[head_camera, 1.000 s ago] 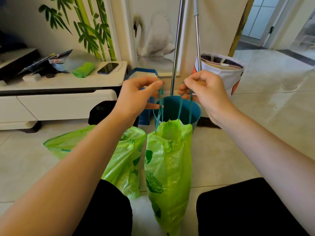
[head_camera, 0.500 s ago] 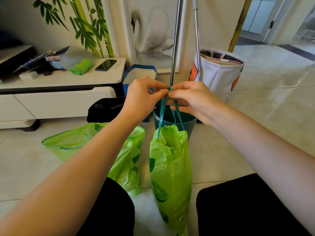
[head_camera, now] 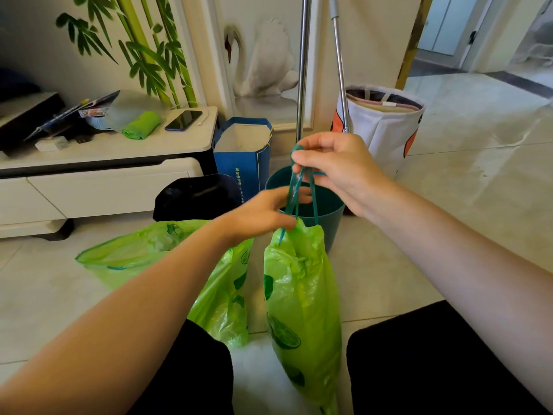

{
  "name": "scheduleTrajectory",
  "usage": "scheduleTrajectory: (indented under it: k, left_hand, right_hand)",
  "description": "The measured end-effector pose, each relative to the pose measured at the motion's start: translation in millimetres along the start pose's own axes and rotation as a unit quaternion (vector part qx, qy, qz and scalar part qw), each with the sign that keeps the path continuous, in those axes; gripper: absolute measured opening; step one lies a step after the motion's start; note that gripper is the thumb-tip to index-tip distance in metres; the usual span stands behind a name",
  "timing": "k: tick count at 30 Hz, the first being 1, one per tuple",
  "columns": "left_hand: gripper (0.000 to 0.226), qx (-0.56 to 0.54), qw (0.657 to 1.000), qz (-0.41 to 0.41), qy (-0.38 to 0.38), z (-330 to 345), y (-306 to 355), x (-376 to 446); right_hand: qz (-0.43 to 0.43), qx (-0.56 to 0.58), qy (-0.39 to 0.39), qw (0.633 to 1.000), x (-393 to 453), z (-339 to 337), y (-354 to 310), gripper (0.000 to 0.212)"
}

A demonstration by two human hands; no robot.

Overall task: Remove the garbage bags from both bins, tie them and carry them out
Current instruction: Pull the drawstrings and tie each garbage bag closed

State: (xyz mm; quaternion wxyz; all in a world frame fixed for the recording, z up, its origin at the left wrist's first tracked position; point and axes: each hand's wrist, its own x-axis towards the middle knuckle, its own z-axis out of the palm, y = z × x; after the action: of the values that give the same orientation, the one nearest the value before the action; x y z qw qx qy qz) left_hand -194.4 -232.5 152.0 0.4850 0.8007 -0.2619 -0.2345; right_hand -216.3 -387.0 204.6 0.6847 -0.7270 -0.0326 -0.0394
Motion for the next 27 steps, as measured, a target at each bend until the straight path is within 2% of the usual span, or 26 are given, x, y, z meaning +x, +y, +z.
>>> scheduleTrajectory:
  k: [2,5,11,16,18,21,24,27]
  left_hand:
    - [0.063,0.028,0.999,-0.002,-0.017,13,-8,5]
    - [0.049,0.084,0.994,0.005,0.065,32,-20,11]
    - [0.024,-0.038,0.982,0.019,0.184,55,-27,18]
    - [0.011,-0.130,0.976,0.045,0.170,58,-18,21]
    - [0.010,-0.124,0.980,0.044,0.151,60,-17,22]
    - [0.022,-0.082,0.986,0.056,0.132,61,-16,23]
    - [0.034,-0.056,0.989,0.054,0.129,59,-18,23]
    - [0.033,0.032,0.988,0.044,0.145,61,-26,21]
  right_hand:
    - [-0.018,0.009,0.013,1.000,-1,0,-4,0.009]
    - [-0.045,0.037,0.039,0.998,-3,-2,-11,0.005]
    - [-0.053,0.063,0.025,0.996,-8,1,-18,0.005]
    - [-0.021,0.080,0.039,0.996,-8,7,-21,0.007]
    - [-0.014,0.098,0.033,0.994,-7,7,-21,0.008]
    - [-0.015,0.095,0.021,0.995,-4,4,-20,0.015]
    - [-0.034,0.014,0.030,0.999,-1,-5,-19,0.021]
    - [-0.120,-0.198,0.078,0.970,2,-15,-17,0.018]
